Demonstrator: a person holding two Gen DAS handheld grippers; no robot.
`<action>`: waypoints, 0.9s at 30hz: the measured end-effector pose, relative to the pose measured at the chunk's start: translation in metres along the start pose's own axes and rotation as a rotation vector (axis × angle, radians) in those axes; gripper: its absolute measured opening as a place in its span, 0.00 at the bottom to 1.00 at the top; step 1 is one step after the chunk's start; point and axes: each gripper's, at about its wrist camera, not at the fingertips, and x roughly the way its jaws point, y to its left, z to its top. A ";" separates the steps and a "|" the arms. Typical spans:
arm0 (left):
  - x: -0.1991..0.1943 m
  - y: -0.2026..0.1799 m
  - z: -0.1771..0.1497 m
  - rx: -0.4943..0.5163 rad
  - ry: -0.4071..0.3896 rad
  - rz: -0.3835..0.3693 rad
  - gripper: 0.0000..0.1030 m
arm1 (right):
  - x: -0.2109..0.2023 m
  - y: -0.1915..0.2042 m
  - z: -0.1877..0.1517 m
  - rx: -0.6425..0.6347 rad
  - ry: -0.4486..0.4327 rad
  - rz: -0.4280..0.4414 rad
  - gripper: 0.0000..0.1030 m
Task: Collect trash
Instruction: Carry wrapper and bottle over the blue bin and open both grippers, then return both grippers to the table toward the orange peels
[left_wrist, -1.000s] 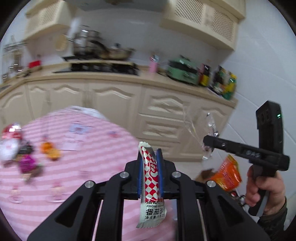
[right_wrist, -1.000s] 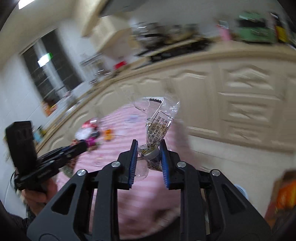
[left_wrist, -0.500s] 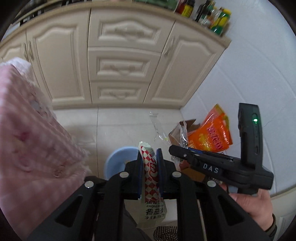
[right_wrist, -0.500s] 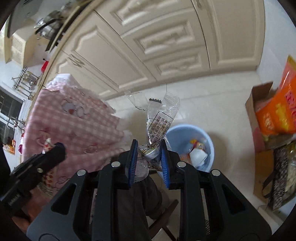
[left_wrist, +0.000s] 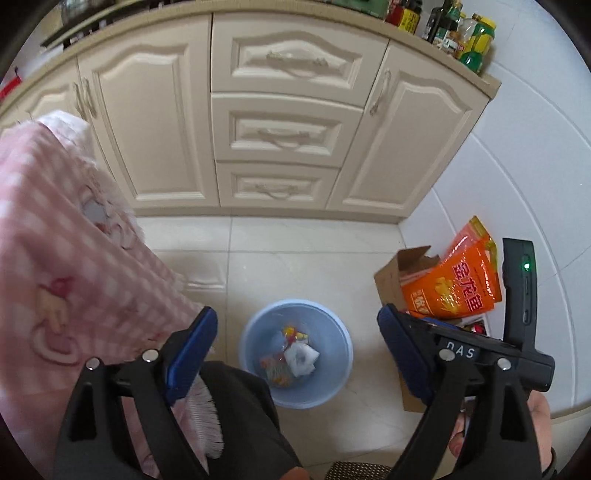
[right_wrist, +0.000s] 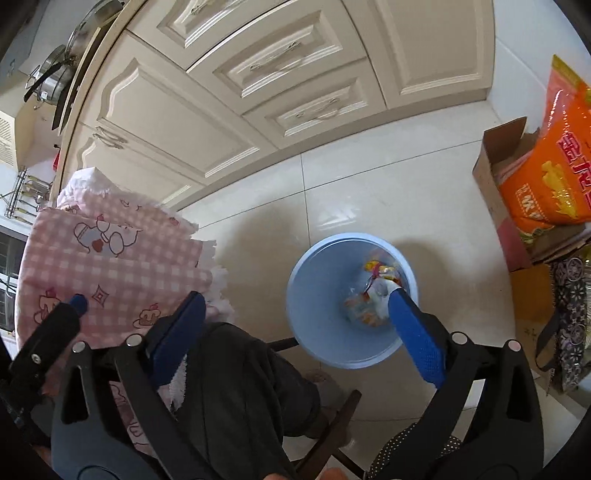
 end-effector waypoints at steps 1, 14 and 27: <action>-0.008 -0.001 0.000 0.006 -0.019 0.007 0.85 | -0.004 0.002 0.000 -0.002 -0.010 -0.004 0.94; -0.099 -0.005 0.004 0.028 -0.173 -0.017 0.86 | -0.066 0.061 0.003 -0.103 -0.118 0.032 0.94; -0.198 0.039 0.006 -0.023 -0.356 0.037 0.91 | -0.123 0.167 -0.003 -0.294 -0.221 0.118 0.94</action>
